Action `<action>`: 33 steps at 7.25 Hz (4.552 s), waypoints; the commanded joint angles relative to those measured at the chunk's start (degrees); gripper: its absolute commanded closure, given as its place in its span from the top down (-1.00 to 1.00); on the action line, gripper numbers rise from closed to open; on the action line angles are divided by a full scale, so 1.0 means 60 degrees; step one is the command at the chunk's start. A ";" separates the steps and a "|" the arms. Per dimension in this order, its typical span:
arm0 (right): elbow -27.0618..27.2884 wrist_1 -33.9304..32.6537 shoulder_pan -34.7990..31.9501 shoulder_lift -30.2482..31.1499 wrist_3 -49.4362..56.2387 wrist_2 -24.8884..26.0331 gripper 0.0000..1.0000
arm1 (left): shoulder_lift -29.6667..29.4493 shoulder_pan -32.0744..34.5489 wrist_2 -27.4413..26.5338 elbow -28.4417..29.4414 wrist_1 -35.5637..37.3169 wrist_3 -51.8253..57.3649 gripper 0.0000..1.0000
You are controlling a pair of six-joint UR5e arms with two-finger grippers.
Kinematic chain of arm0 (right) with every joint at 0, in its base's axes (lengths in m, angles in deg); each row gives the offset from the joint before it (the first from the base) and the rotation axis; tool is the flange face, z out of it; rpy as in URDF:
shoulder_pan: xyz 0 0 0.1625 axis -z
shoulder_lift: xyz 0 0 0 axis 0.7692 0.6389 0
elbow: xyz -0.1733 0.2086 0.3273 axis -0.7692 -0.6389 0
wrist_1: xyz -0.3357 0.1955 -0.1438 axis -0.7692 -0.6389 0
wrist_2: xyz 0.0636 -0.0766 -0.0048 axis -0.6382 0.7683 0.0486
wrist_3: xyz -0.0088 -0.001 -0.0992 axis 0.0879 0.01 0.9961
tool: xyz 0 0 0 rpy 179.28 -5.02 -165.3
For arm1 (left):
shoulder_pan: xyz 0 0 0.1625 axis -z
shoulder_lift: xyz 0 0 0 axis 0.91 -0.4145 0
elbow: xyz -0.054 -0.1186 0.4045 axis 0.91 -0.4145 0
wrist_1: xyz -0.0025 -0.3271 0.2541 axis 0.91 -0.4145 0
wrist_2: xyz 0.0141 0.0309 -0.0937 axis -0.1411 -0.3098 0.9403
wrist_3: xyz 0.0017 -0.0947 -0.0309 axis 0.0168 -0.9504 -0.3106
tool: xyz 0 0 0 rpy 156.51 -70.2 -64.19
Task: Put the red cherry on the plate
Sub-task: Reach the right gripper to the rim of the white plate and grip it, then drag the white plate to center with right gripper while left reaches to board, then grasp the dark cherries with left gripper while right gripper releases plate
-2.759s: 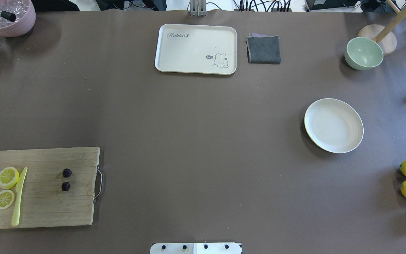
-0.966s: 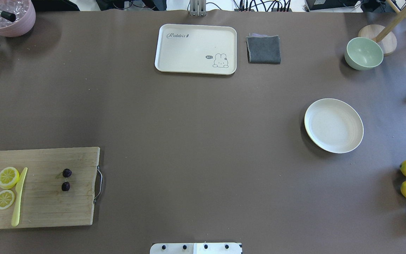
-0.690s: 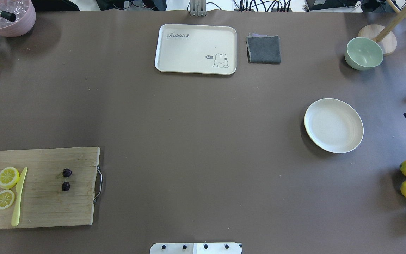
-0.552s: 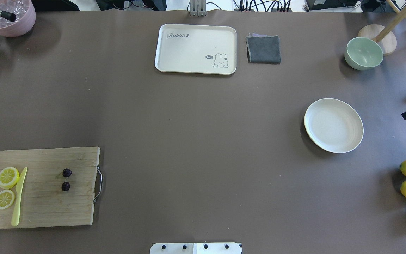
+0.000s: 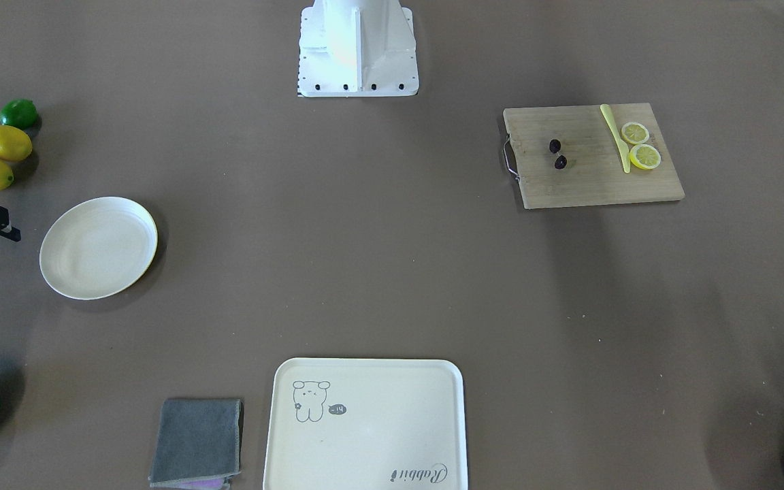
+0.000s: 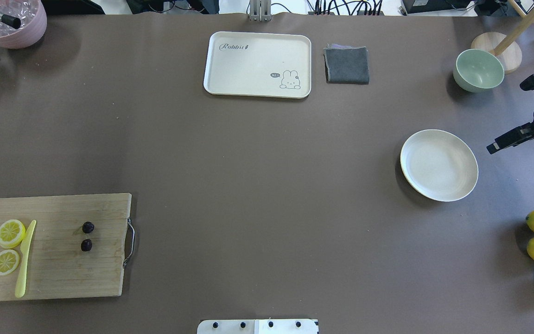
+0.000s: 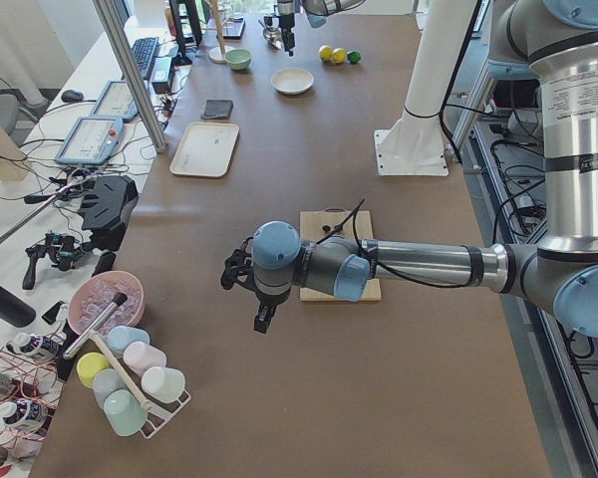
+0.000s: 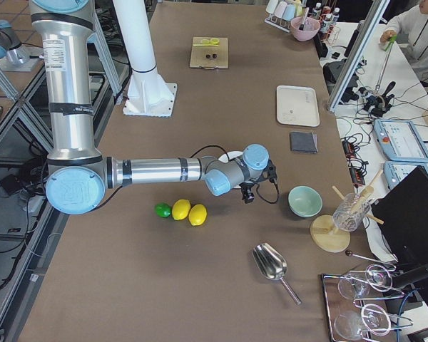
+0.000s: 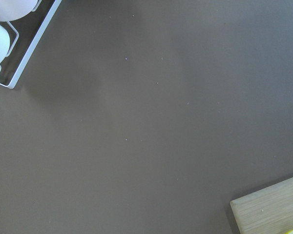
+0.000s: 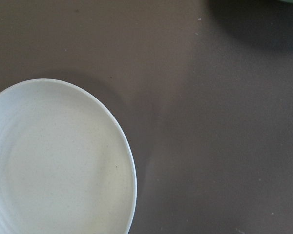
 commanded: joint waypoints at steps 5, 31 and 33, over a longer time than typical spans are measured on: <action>-0.0294 0.0178 0.0842 -0.0315 -0.0608 0.0326 0.57 | 0.0038 0.0000 0.0003 0.0021 -0.0004 0.0010 0.96; 0.1960 0.0222 0.6218 -0.3582 -1.0523 0.4440 1.00 | -0.0328 -0.9038 -0.4904 -0.2763 -0.1997 -1.2090 0.84; 0.2151 0.0222 0.5986 -0.3421 -1.0467 0.4358 1.00 | -0.0387 -0.9185 -0.4933 -0.2528 -0.1997 -1.2090 0.68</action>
